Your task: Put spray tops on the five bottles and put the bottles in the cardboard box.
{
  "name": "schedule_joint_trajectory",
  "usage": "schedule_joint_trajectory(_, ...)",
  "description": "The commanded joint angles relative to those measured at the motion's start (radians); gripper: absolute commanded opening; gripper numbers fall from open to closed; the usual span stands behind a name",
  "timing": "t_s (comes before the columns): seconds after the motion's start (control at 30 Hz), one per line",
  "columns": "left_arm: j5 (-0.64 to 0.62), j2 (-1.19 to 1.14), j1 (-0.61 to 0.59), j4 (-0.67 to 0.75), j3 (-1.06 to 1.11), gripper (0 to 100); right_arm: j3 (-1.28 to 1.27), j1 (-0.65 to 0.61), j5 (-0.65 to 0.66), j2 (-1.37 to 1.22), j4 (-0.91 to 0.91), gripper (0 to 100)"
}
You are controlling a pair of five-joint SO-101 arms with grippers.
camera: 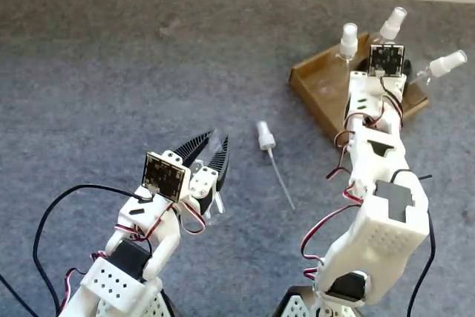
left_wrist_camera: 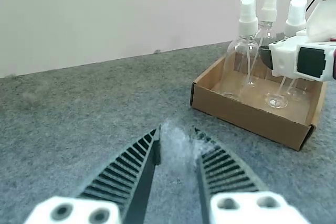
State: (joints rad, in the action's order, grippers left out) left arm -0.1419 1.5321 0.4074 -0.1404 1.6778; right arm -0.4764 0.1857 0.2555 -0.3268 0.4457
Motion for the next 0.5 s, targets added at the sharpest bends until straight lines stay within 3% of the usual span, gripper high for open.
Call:
schedule_joint_trajectory(0.0, 0.005, 0.002, -0.008, -0.002, 0.025, 7, 0.059, 0.005, 0.008, 0.096, -0.002, 25.6)
schedule_joint_trajectory(0.47, 0.005, 0.002, -0.008, -0.003, 0.025, 7, 0.059, -0.005, 0.006, 0.268, -0.150, 25.6)
